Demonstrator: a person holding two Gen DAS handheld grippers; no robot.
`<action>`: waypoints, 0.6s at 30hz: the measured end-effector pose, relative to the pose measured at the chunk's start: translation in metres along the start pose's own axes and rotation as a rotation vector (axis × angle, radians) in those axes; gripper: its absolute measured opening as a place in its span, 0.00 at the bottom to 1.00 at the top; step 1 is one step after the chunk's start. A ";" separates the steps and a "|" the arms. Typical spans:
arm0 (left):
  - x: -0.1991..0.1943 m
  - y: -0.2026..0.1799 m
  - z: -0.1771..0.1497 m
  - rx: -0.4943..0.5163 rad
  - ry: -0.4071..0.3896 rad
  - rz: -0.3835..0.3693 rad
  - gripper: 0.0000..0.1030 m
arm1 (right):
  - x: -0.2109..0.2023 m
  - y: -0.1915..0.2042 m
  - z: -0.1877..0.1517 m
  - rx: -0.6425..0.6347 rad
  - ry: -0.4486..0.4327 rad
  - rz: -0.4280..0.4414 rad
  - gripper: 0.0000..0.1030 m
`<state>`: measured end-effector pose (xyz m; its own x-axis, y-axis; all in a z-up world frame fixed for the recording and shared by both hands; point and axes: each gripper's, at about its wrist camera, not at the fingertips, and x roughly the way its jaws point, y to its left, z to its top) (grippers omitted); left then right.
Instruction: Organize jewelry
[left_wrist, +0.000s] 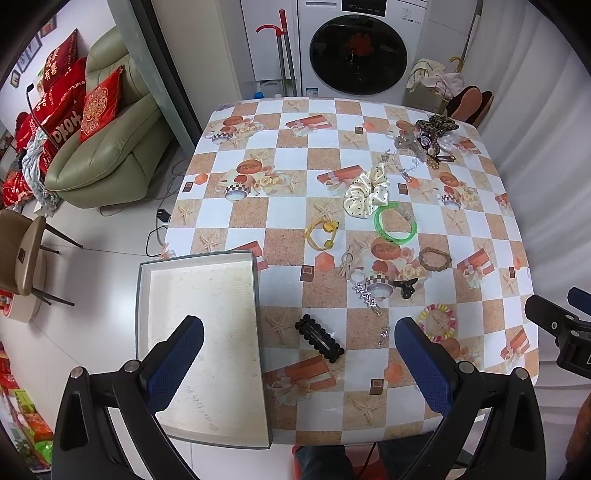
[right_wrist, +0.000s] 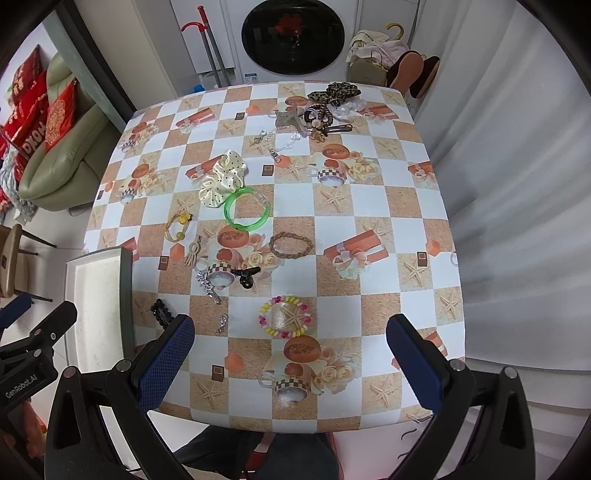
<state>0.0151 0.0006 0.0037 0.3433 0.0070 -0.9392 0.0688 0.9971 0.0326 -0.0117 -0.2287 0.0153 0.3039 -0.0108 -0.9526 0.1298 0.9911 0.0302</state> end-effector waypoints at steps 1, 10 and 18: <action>0.001 0.001 0.000 0.001 0.001 0.000 1.00 | 0.000 0.000 0.000 0.000 -0.001 0.000 1.00; 0.006 0.003 -0.001 -0.006 0.014 0.004 1.00 | 0.001 0.004 0.000 0.000 0.000 -0.002 1.00; 0.006 0.003 -0.001 -0.005 0.014 0.003 1.00 | 0.002 0.004 0.001 -0.001 0.003 -0.001 1.00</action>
<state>0.0169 0.0041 -0.0022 0.3300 0.0115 -0.9439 0.0628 0.9974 0.0341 -0.0099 -0.2249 0.0137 0.3010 -0.0109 -0.9536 0.1286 0.9913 0.0292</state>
